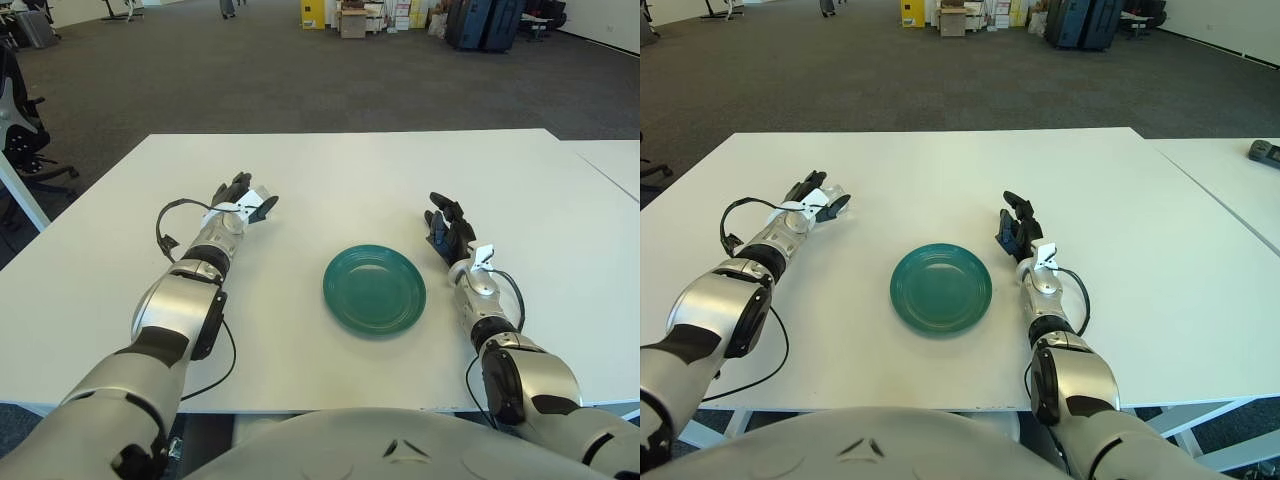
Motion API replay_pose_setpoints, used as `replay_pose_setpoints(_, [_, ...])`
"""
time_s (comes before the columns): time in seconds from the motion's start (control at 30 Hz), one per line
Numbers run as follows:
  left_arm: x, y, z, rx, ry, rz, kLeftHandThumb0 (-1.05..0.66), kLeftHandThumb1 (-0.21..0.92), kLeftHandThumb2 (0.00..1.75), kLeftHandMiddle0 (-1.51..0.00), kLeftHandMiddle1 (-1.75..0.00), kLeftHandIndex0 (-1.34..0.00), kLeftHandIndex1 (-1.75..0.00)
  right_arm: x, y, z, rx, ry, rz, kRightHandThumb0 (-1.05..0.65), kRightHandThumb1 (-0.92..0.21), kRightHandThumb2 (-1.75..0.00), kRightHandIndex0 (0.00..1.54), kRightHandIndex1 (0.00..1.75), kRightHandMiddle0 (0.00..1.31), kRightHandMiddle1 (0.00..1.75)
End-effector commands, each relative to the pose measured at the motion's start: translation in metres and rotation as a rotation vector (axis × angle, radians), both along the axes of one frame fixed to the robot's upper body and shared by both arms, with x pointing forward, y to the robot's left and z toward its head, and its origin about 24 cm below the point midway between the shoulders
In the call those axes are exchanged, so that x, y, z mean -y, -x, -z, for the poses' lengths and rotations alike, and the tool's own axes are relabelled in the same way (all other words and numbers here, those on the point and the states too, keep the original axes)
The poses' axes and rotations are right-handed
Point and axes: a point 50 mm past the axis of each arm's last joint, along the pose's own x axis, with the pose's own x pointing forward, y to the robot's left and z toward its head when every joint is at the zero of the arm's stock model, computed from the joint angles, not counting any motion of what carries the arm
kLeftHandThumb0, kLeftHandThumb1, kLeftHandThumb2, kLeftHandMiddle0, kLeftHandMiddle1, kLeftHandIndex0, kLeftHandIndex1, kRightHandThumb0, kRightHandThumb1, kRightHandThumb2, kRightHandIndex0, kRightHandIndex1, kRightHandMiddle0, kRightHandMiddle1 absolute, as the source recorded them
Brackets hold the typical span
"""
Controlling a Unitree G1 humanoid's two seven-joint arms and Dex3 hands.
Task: Put the bottle into the plate.
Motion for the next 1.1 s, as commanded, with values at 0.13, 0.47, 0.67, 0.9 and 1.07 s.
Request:
replay_pose_setpoints(0.13, [0.008, 0.029, 0.038, -0.217, -0.107, 0.121, -0.81, 0.9, 0.26, -0.48, -1.02, 0.0, -1.06, 0.002, 0.028, 0.031, -0.166, -0.035, 0.031, -0.74, -0.92, -0.85, 0.29, 0.01, 0.0, 0.66])
replay_pose_setpoints(0.47, [0.013, 0.034, 0.044, -0.247, -0.476, 0.374, -0.77, 0.79, 0.3, -0.48, -1.51, 0.0, -1.25, -0.002, 0.027, 0.029, -0.148, -0.062, 0.02, -0.77, -0.92, -0.87, 0.28, 0.01, 0.0, 0.66])
replay_pose_setpoints(0.67, [0.014, 0.036, 0.046, -0.276, -0.683, 0.533, -0.86, 0.78, 0.28, -0.39, -1.1, 0.0, -1.21, -0.003, 0.026, 0.028, -0.138, -0.079, 0.014, -0.8, -0.92, -0.86, 0.28, 0.01, 0.0, 0.66])
replay_pose_setpoints(0.9, [0.014, 0.037, 0.048, -0.296, -0.792, 0.629, -0.8, 0.7, 0.36, -0.37, -1.25, 0.0, -1.53, -0.003, 0.025, 0.027, -0.13, -0.081, 0.013, -0.82, -0.92, -0.87, 0.29, 0.01, 0.0, 0.67])
replay_pose_setpoints(1.07, [0.014, 0.04, 0.051, -0.271, -0.83, 0.668, -0.51, 0.54, 0.86, -0.78, -1.67, -0.4, -1.65, -0.005, 0.024, 0.026, -0.122, -0.085, 0.01, -0.84, -0.92, -0.9, 0.3, 0.01, 0.0, 0.69])
